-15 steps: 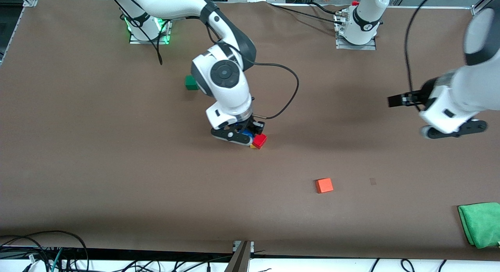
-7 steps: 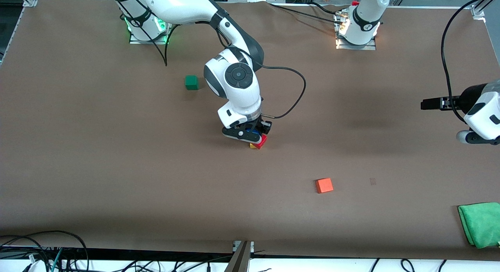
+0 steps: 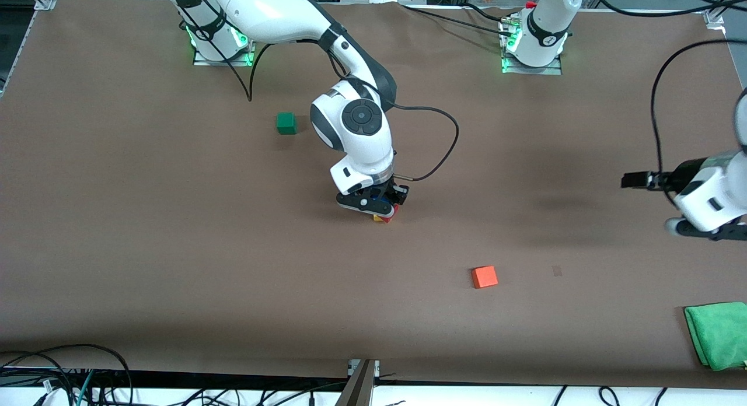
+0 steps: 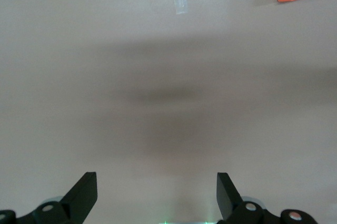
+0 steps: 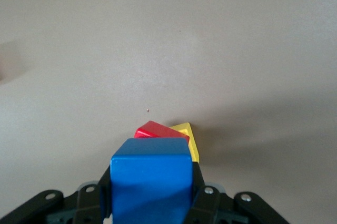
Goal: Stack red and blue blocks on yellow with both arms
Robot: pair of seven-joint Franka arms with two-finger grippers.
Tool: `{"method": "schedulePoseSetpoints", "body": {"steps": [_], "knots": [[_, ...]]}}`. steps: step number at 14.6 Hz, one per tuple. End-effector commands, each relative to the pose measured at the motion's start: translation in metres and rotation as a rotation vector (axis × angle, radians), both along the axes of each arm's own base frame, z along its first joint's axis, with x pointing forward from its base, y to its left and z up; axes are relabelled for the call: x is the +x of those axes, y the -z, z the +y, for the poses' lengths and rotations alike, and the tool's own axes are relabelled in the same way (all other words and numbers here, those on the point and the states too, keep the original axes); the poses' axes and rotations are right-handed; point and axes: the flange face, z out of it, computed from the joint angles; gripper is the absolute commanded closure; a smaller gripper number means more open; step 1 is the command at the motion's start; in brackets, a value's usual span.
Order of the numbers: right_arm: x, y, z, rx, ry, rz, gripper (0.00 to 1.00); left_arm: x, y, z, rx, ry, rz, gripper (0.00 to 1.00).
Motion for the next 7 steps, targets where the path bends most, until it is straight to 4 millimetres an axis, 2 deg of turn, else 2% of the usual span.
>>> {"method": "schedulePoseSetpoints", "body": {"steps": [1, 3, 4, 7], "knots": [[0.003, 0.001, 0.007, -0.003, 0.010, -0.041, 0.86, -0.004, 0.017, -0.016, 0.018, 0.041, -0.016, 0.00], [0.003, 0.000, 0.007, -0.004, 0.010, -0.042, 0.82, -0.004, 0.029, -0.025, 0.014, 0.028, -0.027, 0.00], [0.003, 0.000, 0.007, -0.004, 0.011, -0.041, 0.76, -0.003, 0.032, -0.024, 0.006, 0.022, -0.037, 0.00], [0.003, -0.001, 0.008, 0.002, 0.029, -0.045, 0.63, -0.003, 0.033, -0.030, 0.008, 0.007, -0.041, 0.00]]}}
